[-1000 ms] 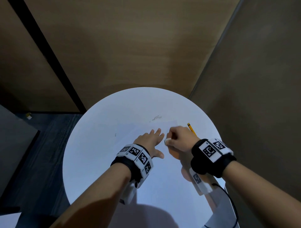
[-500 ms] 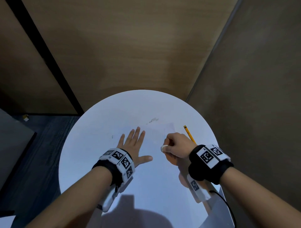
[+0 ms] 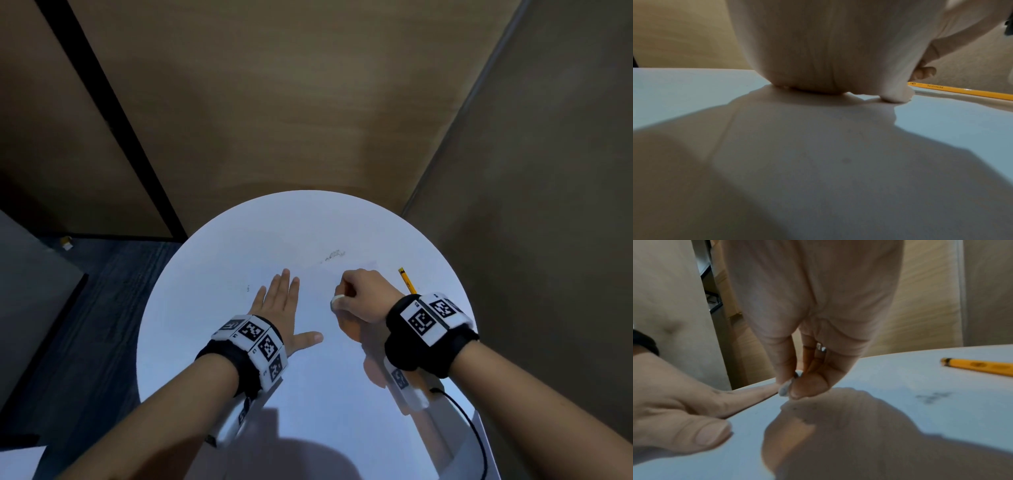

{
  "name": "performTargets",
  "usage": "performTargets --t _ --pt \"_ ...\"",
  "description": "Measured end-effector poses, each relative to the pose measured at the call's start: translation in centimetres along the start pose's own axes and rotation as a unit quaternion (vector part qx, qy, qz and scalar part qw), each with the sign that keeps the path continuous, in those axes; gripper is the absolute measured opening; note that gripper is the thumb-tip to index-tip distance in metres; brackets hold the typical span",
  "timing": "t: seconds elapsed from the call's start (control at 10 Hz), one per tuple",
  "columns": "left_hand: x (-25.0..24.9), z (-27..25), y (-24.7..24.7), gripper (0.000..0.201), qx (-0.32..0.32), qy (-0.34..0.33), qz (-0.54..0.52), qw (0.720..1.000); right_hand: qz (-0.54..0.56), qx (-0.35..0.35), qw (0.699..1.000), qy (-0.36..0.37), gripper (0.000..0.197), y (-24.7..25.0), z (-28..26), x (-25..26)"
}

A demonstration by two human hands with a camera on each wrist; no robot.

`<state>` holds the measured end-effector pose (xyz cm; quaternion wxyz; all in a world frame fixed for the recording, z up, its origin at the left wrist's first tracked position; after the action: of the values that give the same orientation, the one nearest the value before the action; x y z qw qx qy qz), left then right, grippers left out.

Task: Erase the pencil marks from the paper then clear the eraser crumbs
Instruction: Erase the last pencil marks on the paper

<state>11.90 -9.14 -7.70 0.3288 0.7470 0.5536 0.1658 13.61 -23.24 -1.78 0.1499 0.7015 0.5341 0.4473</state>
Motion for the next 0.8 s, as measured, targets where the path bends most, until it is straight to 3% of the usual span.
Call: performTargets --t 0.1,0.3,0.4,0.5,0.7,0.8 --pt "0.0 0.0 -0.1 0.102 -0.004 -0.001 0.001 1.000 -0.004 0.037 0.999 0.019 0.017 -0.8 1.0 1.5" --pt "-0.1 0.0 0.0 0.106 0.002 -0.010 -0.008 1.000 -0.042 0.007 0.999 0.005 0.030 0.2 1.9 1.7" --pt "0.0 0.1 0.0 0.106 -0.002 -0.013 -0.012 1.000 -0.061 0.056 0.996 0.017 0.028 -0.6 1.7 2.1" --pt "0.0 0.1 0.0 0.105 -0.008 -0.023 -0.017 1.000 -0.051 -0.003 0.999 0.013 0.016 0.6 2.4 2.2" --pt "0.0 0.2 0.0 0.106 -0.017 -0.028 -0.026 0.999 -0.042 0.045 0.998 0.029 0.017 -0.4 2.7 2.4" --pt "0.1 0.3 0.0 0.106 -0.019 -0.028 -0.026 0.999 -0.033 -0.003 0.999 0.031 0.017 0.4 3.0 2.5"
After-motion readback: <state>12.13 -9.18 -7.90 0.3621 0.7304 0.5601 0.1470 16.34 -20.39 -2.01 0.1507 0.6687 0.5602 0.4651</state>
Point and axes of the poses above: each hand's wrist, its own z-axis towards the middle knuckle, its own y-axis out of the back of the hand, x = y × z, the point moved 6 cm from there along z, towards the middle knuckle, and after that the axes turned 11 degrees about x, right-handed, at the moved point
